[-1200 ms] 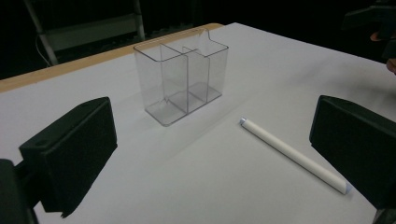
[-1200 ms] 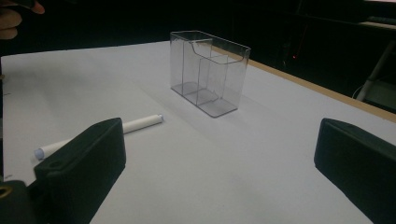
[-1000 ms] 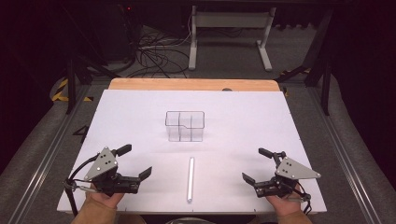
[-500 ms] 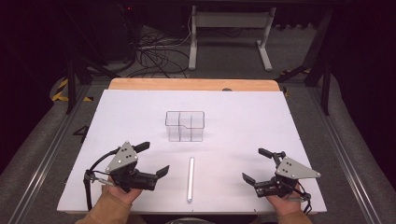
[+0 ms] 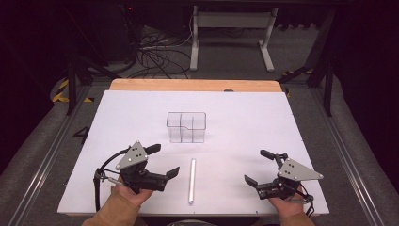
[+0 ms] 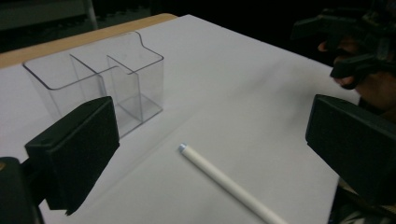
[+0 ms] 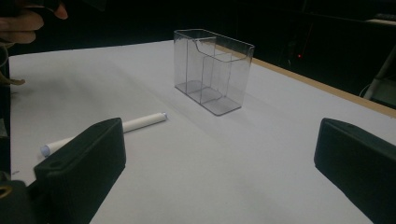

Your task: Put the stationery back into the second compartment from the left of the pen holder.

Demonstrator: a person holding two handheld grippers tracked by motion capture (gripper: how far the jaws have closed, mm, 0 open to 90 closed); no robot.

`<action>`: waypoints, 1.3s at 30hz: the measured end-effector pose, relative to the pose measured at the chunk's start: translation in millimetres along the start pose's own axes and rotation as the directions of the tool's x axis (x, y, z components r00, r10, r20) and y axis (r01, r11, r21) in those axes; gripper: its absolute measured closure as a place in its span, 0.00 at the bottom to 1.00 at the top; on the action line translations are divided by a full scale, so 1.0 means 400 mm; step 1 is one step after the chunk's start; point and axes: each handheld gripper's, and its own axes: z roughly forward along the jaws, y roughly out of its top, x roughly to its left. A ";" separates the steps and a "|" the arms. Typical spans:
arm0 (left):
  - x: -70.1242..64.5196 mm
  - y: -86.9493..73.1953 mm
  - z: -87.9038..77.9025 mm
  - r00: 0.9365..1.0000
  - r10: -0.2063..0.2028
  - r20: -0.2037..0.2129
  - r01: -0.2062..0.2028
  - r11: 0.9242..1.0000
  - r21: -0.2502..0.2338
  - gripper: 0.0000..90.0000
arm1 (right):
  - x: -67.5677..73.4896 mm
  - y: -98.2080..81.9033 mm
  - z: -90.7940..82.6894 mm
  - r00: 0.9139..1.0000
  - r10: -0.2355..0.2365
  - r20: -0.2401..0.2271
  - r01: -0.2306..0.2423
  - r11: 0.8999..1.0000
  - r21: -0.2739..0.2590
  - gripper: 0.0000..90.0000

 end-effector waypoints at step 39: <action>-0.050 0.090 0.127 0.983 -0.136 -0.125 0.174 0.906 0.386 0.14 | -0.021 0.026 0.031 0.999 -0.010 -0.053 0.008 1.000 -0.021 0.05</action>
